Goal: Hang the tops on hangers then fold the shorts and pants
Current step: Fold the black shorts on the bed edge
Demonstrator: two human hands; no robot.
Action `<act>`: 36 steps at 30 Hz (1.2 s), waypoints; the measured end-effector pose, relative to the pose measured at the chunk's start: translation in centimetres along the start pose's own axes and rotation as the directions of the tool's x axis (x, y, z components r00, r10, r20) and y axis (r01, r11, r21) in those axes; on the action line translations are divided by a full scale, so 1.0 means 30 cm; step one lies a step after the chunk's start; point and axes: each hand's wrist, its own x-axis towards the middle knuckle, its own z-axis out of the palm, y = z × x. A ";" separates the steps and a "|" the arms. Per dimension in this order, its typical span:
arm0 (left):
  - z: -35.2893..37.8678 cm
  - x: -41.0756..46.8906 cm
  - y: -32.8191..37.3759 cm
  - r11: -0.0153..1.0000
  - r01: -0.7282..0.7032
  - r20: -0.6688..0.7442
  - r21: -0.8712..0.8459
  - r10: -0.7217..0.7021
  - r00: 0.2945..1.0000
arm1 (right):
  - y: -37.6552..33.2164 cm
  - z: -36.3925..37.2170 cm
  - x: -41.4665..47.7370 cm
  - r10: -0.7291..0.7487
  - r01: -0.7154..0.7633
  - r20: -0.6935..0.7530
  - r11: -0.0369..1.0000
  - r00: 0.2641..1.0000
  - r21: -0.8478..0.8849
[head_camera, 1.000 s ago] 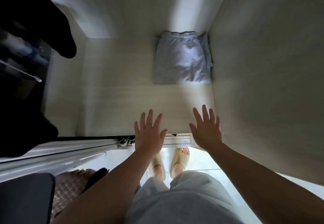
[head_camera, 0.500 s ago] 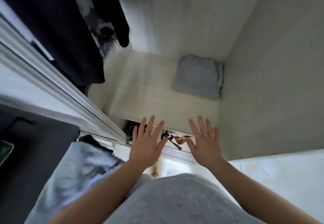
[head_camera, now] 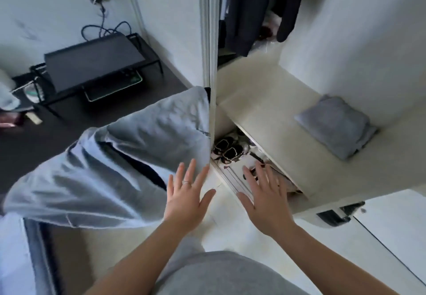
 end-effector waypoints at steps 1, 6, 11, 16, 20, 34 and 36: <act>-0.004 -0.051 -0.038 0.998 0.055 -0.016 -0.019 -0.056 0.998 | -0.037 0.004 -0.005 -0.038 0.039 0.016 0.999 0.999 -0.013; -0.036 -0.331 -0.229 0.950 0.287 -0.110 -0.120 -0.300 0.948 | -0.289 0.041 -0.029 -0.272 0.273 0.085 0.962 0.959 -0.005; -0.049 -0.684 -0.440 0.836 0.503 -0.166 -0.219 -0.540 0.825 | -0.629 0.112 -0.114 -0.510 0.514 0.165 0.857 0.844 0.022; -0.027 -1.138 -0.651 0.670 0.686 -0.189 -0.285 -0.741 0.645 | -1.033 0.228 -0.296 -0.694 0.712 0.213 0.702 0.687 -0.011; 0.024 -1.530 -0.790 0.520 0.799 -0.176 -0.301 -0.854 0.490 | -1.335 0.358 -0.509 -0.786 0.816 0.279 0.578 0.551 0.015; 0.298 -2.438 -0.713 -0.280 0.801 0.040 -0.529 -0.951 -0.306 | -2.032 0.713 -1.258 -0.833 0.979 0.518 -0.128 -0.192 0.157; 0.326 -2.492 -0.668 -0.372 0.750 0.086 -0.547 -0.916 -0.392 | -2.078 0.750 -1.342 -0.800 0.957 0.526 -0.227 -0.290 0.182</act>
